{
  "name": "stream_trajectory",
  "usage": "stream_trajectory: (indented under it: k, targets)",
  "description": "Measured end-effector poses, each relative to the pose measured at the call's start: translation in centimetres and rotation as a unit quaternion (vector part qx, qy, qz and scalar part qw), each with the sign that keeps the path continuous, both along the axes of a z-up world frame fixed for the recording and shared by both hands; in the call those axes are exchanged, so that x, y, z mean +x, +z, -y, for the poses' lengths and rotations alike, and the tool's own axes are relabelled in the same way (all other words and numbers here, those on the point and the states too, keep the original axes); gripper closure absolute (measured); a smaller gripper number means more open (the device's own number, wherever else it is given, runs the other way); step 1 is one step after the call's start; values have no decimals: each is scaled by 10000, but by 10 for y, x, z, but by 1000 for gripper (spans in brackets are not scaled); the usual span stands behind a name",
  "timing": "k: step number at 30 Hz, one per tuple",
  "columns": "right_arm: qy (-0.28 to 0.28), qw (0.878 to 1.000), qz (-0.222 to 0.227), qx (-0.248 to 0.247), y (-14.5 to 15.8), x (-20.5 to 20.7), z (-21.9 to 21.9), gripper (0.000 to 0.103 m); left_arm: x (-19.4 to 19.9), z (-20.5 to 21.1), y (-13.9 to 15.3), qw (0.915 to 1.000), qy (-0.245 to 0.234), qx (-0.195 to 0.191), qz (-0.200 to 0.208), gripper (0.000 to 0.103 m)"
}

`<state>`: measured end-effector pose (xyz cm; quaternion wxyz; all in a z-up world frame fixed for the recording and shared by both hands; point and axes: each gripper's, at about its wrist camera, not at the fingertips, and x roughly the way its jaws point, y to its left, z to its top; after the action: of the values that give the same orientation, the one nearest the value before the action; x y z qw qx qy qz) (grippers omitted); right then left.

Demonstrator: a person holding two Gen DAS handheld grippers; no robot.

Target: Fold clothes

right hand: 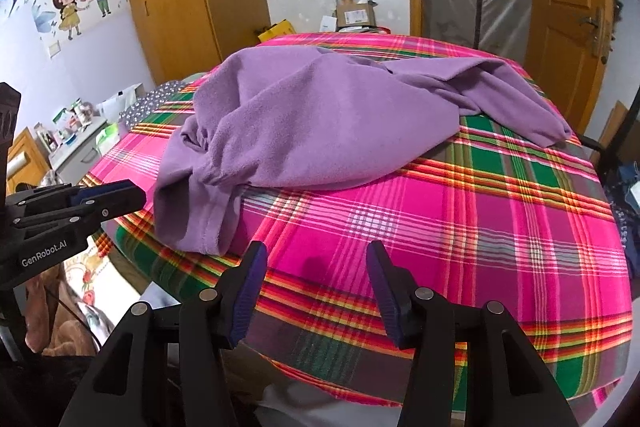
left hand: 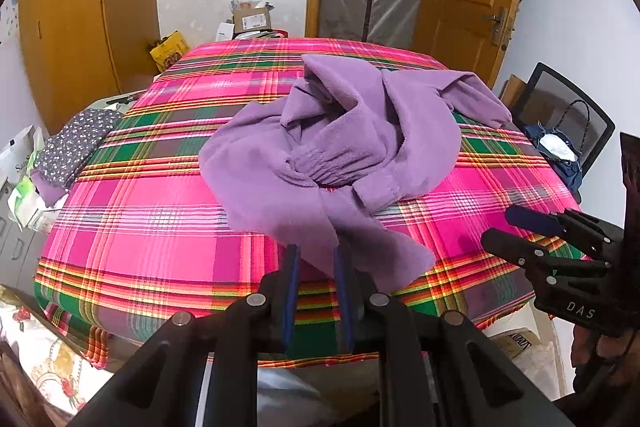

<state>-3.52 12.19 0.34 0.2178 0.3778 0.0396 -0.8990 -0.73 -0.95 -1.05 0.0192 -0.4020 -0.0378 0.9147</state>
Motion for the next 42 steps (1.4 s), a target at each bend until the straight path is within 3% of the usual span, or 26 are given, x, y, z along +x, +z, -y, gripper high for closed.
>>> stream_trajectory:
  k: [20, 32, 42]
  targets:
    - [-8, 9998, 52, 168, -1, -1, 9, 50, 1, 6, -5, 9994, -240, 204, 132, 85]
    - [61, 9997, 97, 214, -5, -5, 13, 50, -1, 10, -3, 9999, -117, 86, 90, 85]
    - [275, 9993, -109, 247, 5, -20, 22, 50, -14, 30, -4, 9995, 156, 235, 111, 85]
